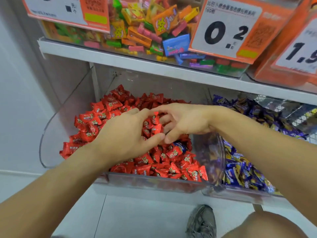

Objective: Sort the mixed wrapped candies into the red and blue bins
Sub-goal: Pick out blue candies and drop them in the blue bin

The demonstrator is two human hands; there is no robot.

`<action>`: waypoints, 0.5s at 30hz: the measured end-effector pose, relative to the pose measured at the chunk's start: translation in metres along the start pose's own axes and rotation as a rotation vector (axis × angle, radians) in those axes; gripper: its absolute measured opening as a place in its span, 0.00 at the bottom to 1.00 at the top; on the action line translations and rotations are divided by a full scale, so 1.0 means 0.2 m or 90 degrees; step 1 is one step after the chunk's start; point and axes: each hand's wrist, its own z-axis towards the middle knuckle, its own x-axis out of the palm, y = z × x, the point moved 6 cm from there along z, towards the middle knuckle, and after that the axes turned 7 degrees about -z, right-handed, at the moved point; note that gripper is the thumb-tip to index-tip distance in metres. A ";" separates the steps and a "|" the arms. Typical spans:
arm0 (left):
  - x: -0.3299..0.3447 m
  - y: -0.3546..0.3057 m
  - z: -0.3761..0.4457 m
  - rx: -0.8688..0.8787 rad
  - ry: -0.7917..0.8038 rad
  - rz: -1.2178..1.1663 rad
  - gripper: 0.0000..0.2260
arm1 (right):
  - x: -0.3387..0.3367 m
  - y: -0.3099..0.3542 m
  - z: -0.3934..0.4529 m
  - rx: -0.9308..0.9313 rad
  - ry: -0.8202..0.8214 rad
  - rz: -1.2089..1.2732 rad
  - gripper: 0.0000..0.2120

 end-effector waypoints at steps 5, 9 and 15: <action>0.02 0.05 0.00 -0.020 0.073 0.040 0.27 | 0.04 -0.01 0.12 -0.007 -0.032 -0.020 0.22; 0.00 0.12 -0.01 -0.055 0.095 0.035 0.12 | -0.04 -0.03 0.11 0.028 -0.031 -0.114 0.21; -0.04 0.21 -0.03 -0.084 0.177 0.048 0.08 | -0.12 -0.18 0.09 0.195 0.009 -0.550 0.31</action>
